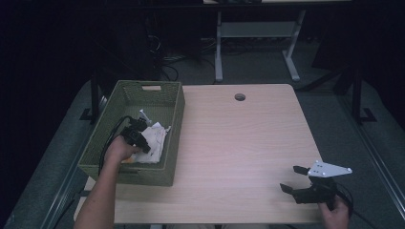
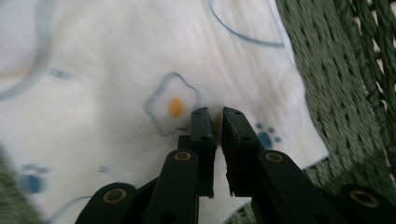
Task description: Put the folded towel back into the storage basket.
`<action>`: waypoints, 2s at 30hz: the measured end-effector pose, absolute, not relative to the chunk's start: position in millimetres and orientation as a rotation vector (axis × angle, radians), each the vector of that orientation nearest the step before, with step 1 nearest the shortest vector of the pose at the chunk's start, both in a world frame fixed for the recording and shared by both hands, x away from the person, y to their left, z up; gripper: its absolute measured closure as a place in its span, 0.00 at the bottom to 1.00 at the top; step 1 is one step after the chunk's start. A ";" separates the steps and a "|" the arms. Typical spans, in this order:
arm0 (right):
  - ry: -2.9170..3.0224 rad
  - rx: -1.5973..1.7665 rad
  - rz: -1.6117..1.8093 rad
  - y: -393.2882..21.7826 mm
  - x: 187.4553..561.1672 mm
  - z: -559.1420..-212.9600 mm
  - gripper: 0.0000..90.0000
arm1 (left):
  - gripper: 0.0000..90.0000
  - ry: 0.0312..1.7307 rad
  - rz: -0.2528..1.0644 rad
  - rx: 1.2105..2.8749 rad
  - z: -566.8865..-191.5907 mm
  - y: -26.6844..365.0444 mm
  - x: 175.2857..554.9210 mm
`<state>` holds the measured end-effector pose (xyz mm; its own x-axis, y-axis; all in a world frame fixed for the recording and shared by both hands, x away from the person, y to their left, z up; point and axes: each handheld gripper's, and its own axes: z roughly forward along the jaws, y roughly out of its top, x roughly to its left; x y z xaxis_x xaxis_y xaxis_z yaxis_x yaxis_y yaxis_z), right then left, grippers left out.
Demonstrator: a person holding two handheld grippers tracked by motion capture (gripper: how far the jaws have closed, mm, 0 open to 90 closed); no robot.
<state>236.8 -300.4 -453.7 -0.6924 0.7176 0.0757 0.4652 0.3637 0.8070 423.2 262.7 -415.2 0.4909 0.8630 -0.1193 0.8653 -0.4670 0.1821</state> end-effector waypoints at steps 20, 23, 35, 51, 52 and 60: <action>2.350 1.036 1.233 -295.6 239.2 -456.4 0.15 | 0.87 1.552 0.131 2.417 -406.3 280.6 426.9; 2.346 1.038 1.236 -295.8 239.0 -456.2 0.15 | 0.84 1.531 0.129 2.368 -396.5 281.8 419.8; 2.356 1.046 1.219 -295.8 242.5 -458.8 0.15 | 0.72 1.441 0.168 2.235 -360.1 286.1 396.0; 2.346 1.082 1.215 -296.7 242.0 -460.2 0.15 | 0.62 1.317 0.189 2.138 -340.6 274.3 367.5; 2.345 1.081 1.217 -296.6 241.8 -460.1 0.15 | 0.61 1.306 0.188 2.132 -339.7 272.7 365.1; 2.334 1.083 1.220 -297.3 239.9 -460.0 0.15 | 0.56 1.220 0.168 2.095 -332.4 264.1 348.9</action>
<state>239.9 -297.3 -460.0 -0.6742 0.7341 0.0812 0.4858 0.3580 0.7974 348.9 264.1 -332.4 0.5486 0.8058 -0.2230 0.7154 -0.3144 0.6240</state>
